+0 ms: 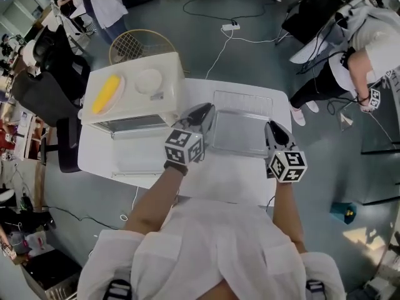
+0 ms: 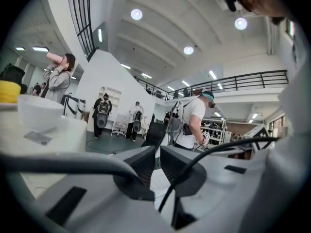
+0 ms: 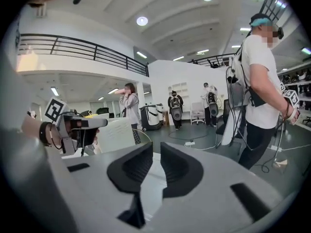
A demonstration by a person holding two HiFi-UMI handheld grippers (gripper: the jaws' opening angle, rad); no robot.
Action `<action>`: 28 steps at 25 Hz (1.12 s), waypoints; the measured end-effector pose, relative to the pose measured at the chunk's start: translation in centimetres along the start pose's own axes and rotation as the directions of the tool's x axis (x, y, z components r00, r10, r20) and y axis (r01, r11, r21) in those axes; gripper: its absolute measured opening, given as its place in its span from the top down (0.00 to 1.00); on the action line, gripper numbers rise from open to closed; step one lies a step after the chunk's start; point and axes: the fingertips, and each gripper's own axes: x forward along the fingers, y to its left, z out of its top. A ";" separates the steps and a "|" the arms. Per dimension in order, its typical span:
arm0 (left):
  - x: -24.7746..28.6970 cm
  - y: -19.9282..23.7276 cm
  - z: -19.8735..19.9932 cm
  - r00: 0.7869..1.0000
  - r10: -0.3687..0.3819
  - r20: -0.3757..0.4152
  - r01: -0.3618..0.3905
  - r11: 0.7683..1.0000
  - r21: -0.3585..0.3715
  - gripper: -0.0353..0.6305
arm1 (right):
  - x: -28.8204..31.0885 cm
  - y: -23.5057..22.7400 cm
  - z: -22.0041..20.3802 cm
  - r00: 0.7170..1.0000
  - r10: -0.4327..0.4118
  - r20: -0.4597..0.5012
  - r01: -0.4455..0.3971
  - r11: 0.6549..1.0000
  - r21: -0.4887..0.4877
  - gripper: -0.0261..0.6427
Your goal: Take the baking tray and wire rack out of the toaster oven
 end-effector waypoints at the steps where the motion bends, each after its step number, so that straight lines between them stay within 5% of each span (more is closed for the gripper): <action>1: -0.6 -0.3 0.9 1.000 -0.007 0.029 0.007 1.000 0.011 0.90 | -0.2 0.4 0.6 1.000 0.005 0.016 -0.004 1.000 -0.008 0.89; 9: -6.5 -0.2 5.8 0.988 0.023 0.154 -0.037 0.995 0.093 0.92 | -0.6 4.1 4.1 0.992 0.078 0.099 -0.071 0.995 -0.072 0.95; 28: -19.9 10.1 7.6 0.931 0.288 0.227 -0.295 0.956 -0.003 0.92 | 0.3 10.7 7.0 0.978 0.130 0.161 -0.115 0.988 -0.101 0.96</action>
